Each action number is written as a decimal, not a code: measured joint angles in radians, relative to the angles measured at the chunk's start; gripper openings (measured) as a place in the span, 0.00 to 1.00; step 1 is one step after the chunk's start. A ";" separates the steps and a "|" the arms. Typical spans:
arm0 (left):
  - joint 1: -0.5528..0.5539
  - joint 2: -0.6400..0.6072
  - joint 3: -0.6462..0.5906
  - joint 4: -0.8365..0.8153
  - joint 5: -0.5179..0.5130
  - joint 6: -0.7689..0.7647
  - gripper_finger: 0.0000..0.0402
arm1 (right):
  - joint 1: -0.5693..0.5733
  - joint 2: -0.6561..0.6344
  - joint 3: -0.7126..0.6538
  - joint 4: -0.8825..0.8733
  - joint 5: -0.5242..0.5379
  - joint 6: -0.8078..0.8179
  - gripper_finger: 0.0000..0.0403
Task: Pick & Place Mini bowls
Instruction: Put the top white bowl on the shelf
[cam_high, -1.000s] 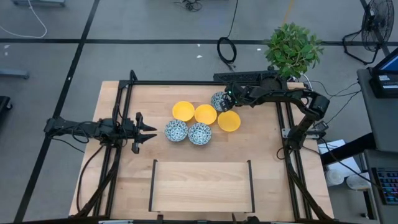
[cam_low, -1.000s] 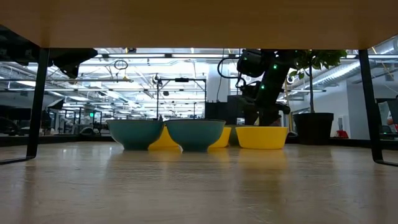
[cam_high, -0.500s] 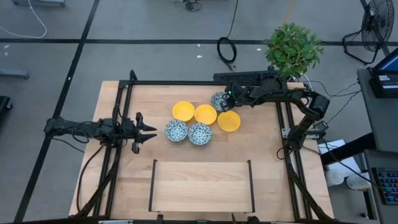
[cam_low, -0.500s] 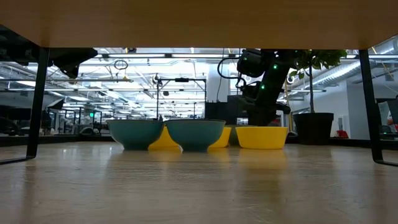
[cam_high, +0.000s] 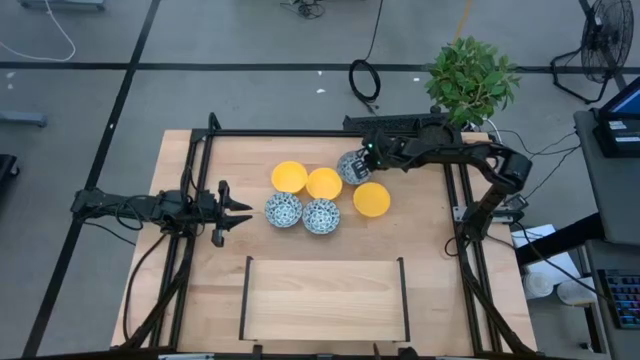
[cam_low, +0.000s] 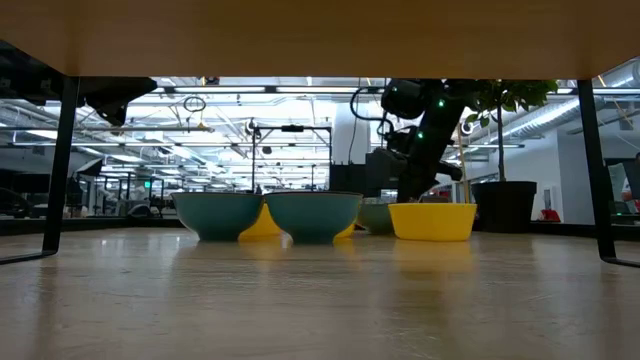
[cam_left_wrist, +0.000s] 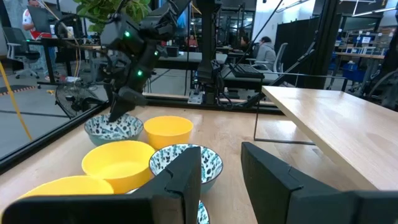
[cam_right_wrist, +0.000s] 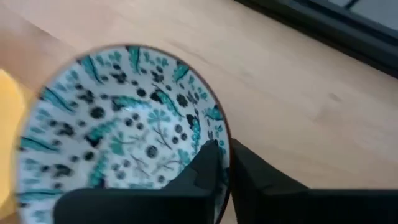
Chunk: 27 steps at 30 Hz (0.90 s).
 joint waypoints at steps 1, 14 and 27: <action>0.000 0.000 0.000 0.000 0.000 0.000 0.29 | 0.000 -0.001 0.001 0.002 0.000 -0.005 0.02; 0.000 0.000 0.000 0.000 0.000 0.000 0.29 | 0.046 -0.137 -0.006 0.047 0.171 -0.155 0.00; 0.000 0.000 0.000 0.000 -0.001 0.000 0.29 | 0.259 -0.302 -0.035 0.221 0.427 -0.472 0.00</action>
